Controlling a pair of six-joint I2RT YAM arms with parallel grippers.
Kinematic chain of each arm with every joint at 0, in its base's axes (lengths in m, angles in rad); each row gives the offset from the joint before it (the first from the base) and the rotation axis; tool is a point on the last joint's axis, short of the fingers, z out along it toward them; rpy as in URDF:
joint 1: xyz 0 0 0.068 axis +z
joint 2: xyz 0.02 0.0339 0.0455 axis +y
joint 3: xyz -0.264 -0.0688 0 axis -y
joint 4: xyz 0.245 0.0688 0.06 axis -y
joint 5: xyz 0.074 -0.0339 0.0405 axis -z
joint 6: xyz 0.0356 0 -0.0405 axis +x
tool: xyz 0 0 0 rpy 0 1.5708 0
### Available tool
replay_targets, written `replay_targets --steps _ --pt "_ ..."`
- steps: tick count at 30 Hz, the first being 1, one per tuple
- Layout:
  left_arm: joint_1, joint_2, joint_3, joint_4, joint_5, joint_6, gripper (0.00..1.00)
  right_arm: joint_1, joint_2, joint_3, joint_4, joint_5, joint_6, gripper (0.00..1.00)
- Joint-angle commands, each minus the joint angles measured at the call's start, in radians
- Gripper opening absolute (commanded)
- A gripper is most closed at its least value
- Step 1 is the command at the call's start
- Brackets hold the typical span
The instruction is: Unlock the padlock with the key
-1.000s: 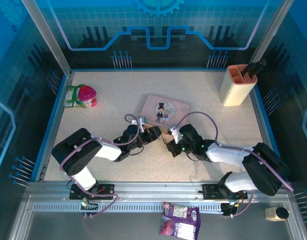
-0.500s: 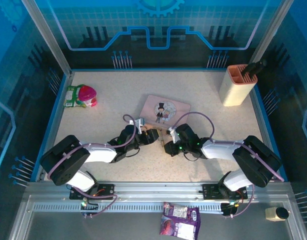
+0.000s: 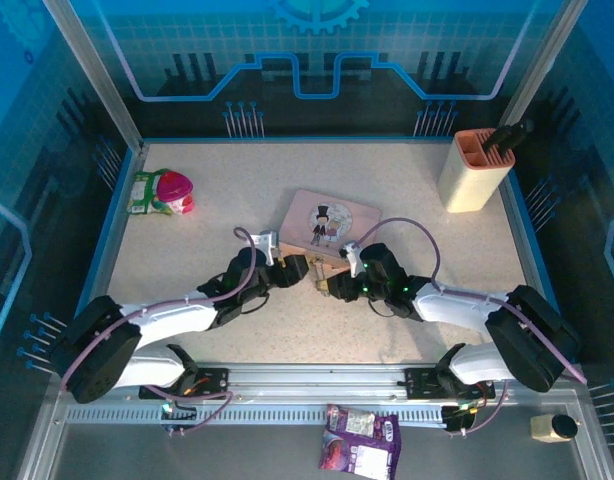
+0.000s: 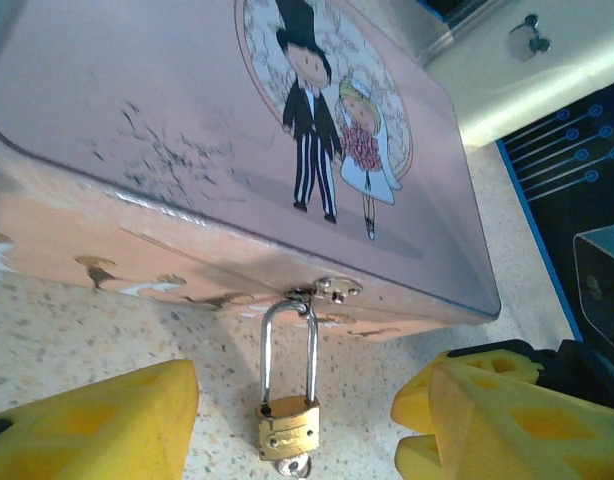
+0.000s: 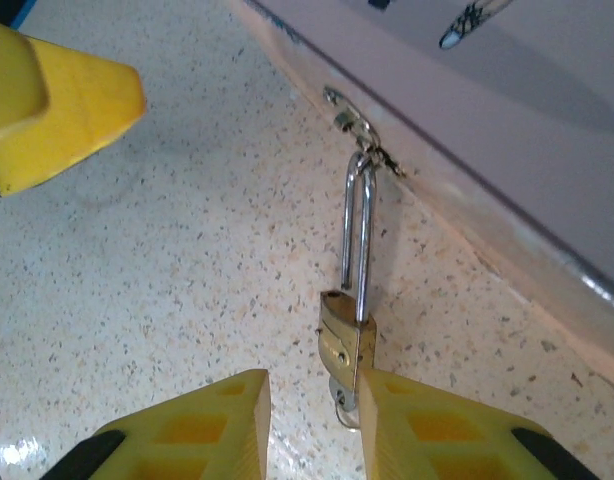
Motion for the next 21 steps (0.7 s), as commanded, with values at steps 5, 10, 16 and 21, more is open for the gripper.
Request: replay_targets --steps 5,10,16,21 --pt "0.063 -0.14 -0.075 -0.059 -0.036 0.084 0.66 0.014 0.109 0.046 0.075 0.029 0.004 0.3" --pt "0.08 -0.211 -0.104 -0.088 -0.027 0.102 0.68 0.014 0.168 0.072 0.067 0.019 0.002 0.32" --pt "0.093 -0.253 -0.133 -0.097 -0.028 0.103 0.69 0.014 0.228 0.11 0.036 -0.001 0.002 0.32" --pt "0.099 -0.266 -0.144 -0.096 -0.038 0.095 0.69 0.014 0.263 0.136 0.011 0.0 -0.002 0.32"
